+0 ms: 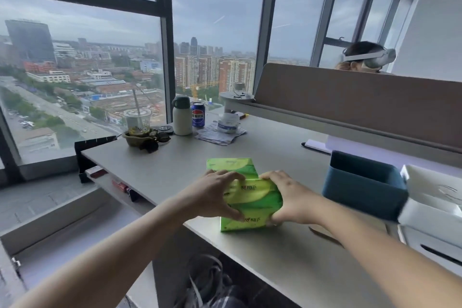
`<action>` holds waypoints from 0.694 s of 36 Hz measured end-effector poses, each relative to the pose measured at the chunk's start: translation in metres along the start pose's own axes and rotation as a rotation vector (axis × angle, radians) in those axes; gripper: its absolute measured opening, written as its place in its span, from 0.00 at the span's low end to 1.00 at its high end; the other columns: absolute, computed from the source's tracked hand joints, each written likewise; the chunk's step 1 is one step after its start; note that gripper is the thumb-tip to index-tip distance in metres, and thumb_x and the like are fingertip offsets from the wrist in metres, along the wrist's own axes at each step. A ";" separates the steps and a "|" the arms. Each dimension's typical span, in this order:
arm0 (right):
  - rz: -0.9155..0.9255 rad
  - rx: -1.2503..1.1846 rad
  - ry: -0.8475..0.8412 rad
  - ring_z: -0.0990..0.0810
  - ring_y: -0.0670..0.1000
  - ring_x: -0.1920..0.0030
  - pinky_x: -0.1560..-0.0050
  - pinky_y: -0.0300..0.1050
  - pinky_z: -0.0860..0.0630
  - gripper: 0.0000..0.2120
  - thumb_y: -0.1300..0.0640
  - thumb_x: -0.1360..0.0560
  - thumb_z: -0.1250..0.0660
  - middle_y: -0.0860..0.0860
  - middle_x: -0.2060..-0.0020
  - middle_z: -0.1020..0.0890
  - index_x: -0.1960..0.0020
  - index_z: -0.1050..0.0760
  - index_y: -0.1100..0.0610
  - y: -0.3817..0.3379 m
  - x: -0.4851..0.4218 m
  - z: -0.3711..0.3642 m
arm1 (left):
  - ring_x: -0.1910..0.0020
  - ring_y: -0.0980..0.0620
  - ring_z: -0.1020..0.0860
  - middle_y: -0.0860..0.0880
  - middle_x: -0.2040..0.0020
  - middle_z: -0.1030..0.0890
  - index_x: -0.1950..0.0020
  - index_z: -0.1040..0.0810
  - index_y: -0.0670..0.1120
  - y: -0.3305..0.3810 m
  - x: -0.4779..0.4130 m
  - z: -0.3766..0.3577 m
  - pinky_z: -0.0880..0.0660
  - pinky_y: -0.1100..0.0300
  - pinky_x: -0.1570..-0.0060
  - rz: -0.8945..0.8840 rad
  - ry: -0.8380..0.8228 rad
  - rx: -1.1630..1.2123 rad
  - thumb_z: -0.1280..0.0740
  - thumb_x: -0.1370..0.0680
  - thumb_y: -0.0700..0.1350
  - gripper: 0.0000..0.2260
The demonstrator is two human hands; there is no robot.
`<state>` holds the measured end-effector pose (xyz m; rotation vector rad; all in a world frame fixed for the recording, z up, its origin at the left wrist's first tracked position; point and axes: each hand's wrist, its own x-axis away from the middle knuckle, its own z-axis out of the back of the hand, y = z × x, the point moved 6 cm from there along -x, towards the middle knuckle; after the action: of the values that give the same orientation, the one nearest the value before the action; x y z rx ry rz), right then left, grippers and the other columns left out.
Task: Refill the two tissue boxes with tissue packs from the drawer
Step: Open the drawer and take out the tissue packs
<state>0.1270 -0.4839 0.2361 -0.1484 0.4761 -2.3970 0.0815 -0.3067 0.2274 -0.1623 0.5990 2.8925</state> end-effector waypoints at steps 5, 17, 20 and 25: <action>-0.050 -0.065 0.001 0.30 0.47 0.38 0.40 0.39 0.32 0.45 0.52 0.40 0.20 0.46 0.36 0.32 0.28 0.38 0.47 0.014 -0.001 -0.005 | 0.34 0.50 0.34 0.55 0.34 0.28 0.32 0.30 0.61 0.000 -0.005 -0.005 0.32 0.53 0.36 0.009 0.020 0.067 0.23 0.38 0.63 0.36; 0.067 0.103 0.111 0.37 0.49 0.29 0.29 0.49 0.39 0.41 0.39 0.37 0.24 0.45 0.28 0.34 0.28 0.38 0.42 -0.027 -0.012 0.008 | 0.34 0.53 0.31 0.55 0.34 0.27 0.33 0.29 0.58 -0.018 0.012 0.020 0.32 0.54 0.35 0.017 0.138 0.097 0.26 0.38 0.68 0.36; 0.129 0.097 0.128 0.35 0.51 0.29 0.28 0.52 0.38 0.37 0.38 0.35 0.26 0.47 0.29 0.32 0.29 0.36 0.43 -0.054 -0.021 0.008 | 0.38 0.54 0.28 0.55 0.35 0.25 0.33 0.28 0.56 -0.028 0.028 0.041 0.30 0.58 0.40 0.033 0.212 0.096 0.25 0.35 0.64 0.32; 0.261 0.005 0.184 0.26 0.49 0.37 0.35 0.52 0.29 0.26 0.46 0.31 0.27 0.45 0.36 0.24 0.35 0.29 0.46 -0.111 -0.044 -0.007 | 0.44 0.56 0.24 0.57 0.39 0.23 0.34 0.27 0.56 -0.063 0.071 0.077 0.29 0.64 0.50 0.119 0.321 0.125 0.25 0.31 0.57 0.27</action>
<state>0.0913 -0.3755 0.2722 0.1304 0.5386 -2.1642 0.0198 -0.2080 0.2636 -0.5997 0.8665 2.9513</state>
